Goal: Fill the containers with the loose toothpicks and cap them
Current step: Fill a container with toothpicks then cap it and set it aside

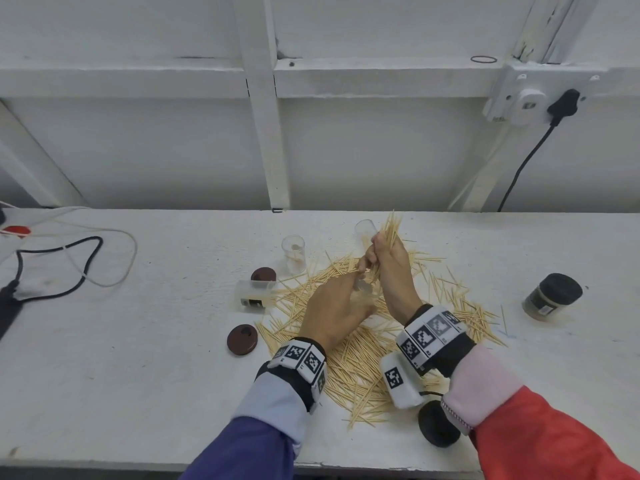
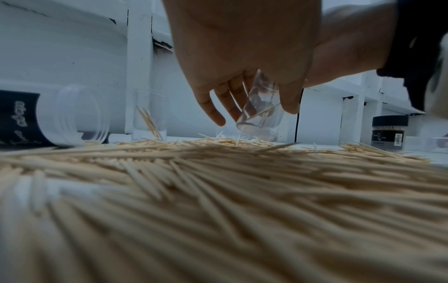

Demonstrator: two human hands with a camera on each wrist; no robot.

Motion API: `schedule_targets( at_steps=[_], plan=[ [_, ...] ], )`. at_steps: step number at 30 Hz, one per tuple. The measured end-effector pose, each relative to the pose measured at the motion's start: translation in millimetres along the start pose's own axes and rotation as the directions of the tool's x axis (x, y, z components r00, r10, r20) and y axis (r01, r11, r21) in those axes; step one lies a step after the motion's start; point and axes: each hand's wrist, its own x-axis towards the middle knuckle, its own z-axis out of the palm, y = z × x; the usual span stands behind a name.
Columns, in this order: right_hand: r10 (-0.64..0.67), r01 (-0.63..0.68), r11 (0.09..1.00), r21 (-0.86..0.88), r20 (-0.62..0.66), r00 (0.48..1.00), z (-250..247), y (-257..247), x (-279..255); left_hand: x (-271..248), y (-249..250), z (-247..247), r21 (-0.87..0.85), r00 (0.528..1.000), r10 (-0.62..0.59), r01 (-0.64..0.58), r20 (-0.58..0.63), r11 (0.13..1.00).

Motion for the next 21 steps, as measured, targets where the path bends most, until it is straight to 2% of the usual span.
schedule_targets(
  at_steps=[4, 10, 15, 21],
  plan=[
    [0.011, -0.011, 1.0, -0.007, 0.022, 1.0, 0.9, 2.8, -1.1, -0.2, 0.9, -0.3, 0.002, 1.0, -0.018, 0.017, 0.006, 1.0],
    [-0.027, 0.031, 0.99, -0.136, 0.029, 0.999, -3.5, 11.2, -7.7, -3.5, 0.0, -0.5, -0.049, 0.997, -0.018, 0.014, -0.071, 0.999],
    [0.017, -0.007, 0.997, -0.071, 0.139, 0.99, -3.0, 14.0, -17.1, -3.7, 10.5, -4.3, -0.044, 0.994, -0.047, 0.043, -0.096, 0.998],
    [0.016, -0.013, 1.0, -0.023, 0.158, 0.987, -10.3, 16.3, -16.4, -4.4, 4.5, -3.3, 0.011, 0.987, -0.036, 0.038, -0.155, 0.999]
  ],
)
